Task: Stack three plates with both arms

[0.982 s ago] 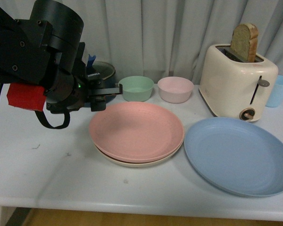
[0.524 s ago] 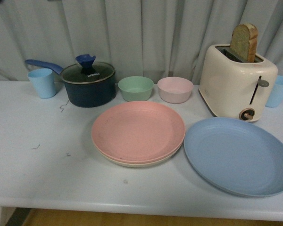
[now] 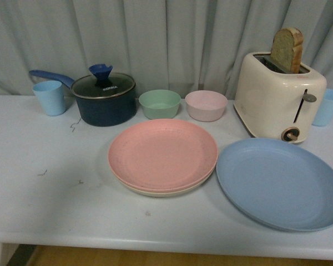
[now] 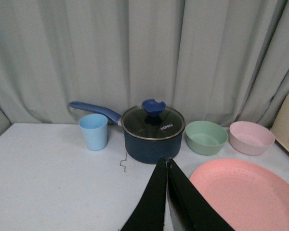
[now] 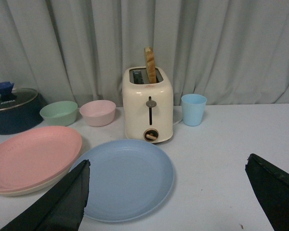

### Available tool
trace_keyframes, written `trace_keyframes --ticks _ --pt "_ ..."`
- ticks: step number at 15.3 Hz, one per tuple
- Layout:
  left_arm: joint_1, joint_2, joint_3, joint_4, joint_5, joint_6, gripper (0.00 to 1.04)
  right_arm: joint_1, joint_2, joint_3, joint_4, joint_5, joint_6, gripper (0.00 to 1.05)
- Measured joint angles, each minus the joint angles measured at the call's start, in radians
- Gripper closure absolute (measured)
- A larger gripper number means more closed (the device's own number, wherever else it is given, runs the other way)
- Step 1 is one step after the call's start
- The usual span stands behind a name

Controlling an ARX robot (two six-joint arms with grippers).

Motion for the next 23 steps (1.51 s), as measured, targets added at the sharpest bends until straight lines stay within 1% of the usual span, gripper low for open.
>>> trace_keyframes --ticks 1,2,3,4,5,10,11,12,19,23 --pt "0.03 -0.08 -0.09 -0.008 0.019 0.004 1.03 0.0 0.0 0.0 0.0 0.0 0.0 0.06" --pt "0.04 -0.127 -0.134 -0.022 0.035 0.005 1.03 0.0 0.0 0.0 0.0 0.0 0.0 0.06" --pt "0.082 -0.182 -0.159 -0.036 0.098 0.005 1.03 0.0 0.0 0.0 0.0 0.0 0.0 0.06" --pt "0.115 -0.219 -0.178 -0.05 0.107 0.005 1.03 0.0 0.0 0.0 0.0 0.0 0.0 0.06" --pt "0.124 -0.242 -0.192 -0.06 0.1 0.005 1.03 0.0 0.0 0.0 0.0 0.0 0.0 0.06" --pt "0.116 -0.446 -0.27 -0.192 0.114 0.005 1.03 0.0 0.0 0.0 0.0 0.0 0.0 0.06" --pt "0.116 -0.463 -0.29 -0.172 0.114 0.005 1.03 0.0 0.0 0.0 0.0 0.0 0.0 0.06" --pt "0.116 -0.489 -0.314 -0.198 0.115 0.005 1.03 0.0 0.0 0.0 0.0 0.0 0.0 0.06" --pt "0.116 -0.722 -0.315 -0.405 0.114 0.005 1.03 0.0 0.0 0.0 0.0 0.0 0.0 0.06" --pt "0.116 -0.809 -0.315 -0.493 0.114 0.005 1.03 0.0 0.0 0.0 0.0 0.0 0.0 0.06"
